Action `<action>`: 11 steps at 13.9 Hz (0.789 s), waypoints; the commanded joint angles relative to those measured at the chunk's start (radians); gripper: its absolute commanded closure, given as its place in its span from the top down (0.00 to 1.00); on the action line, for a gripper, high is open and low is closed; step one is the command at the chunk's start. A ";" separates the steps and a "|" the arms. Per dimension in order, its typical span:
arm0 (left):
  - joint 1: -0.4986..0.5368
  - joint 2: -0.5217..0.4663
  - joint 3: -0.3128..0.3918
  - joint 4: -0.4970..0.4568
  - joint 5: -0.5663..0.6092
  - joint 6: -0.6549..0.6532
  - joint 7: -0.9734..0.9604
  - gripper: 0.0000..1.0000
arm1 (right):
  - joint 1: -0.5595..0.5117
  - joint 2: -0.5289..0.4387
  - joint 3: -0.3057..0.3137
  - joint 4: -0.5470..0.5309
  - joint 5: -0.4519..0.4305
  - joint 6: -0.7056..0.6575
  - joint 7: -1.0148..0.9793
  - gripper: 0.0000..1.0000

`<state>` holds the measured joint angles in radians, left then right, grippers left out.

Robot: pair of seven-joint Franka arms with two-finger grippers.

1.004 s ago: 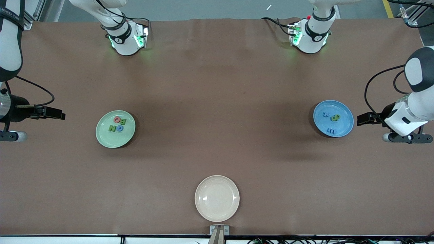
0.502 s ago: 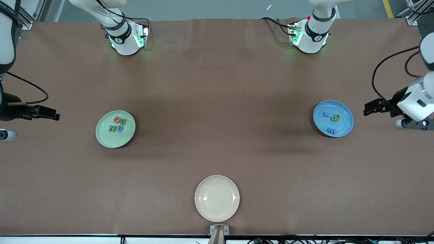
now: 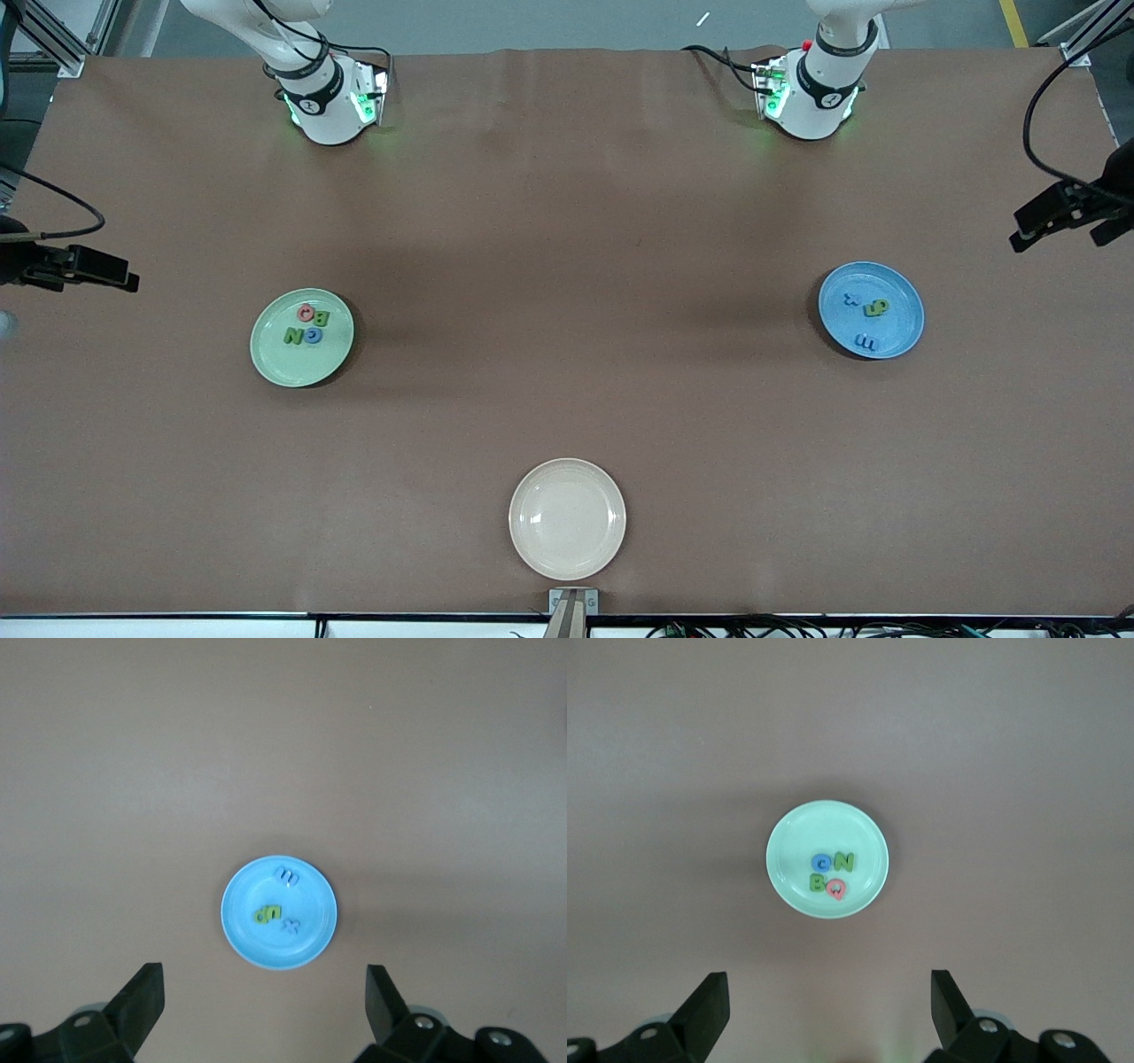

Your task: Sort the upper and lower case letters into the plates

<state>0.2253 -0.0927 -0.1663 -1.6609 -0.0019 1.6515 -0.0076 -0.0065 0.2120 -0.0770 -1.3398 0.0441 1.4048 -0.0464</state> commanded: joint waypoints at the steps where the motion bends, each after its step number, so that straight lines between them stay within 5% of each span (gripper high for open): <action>1: 0.005 0.008 -0.004 0.084 -0.015 -0.090 -0.014 1.00 | -0.010 -0.161 0.016 -0.235 -0.013 0.090 0.013 1.00; 4: 0.003 0.007 -0.012 0.099 -0.012 -0.156 -0.002 1.00 | -0.013 -0.259 0.017 -0.364 -0.013 0.154 0.014 1.00; 11: -0.006 0.042 -0.016 0.102 -0.010 -0.159 -0.006 1.00 | -0.013 -0.322 0.016 -0.374 -0.010 0.135 0.014 1.00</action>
<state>0.2207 -0.0568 -0.1784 -1.5863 -0.0023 1.5136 -0.0091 -0.0065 -0.0677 -0.0748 -1.6700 0.0435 1.5259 -0.0464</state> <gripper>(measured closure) 0.000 0.000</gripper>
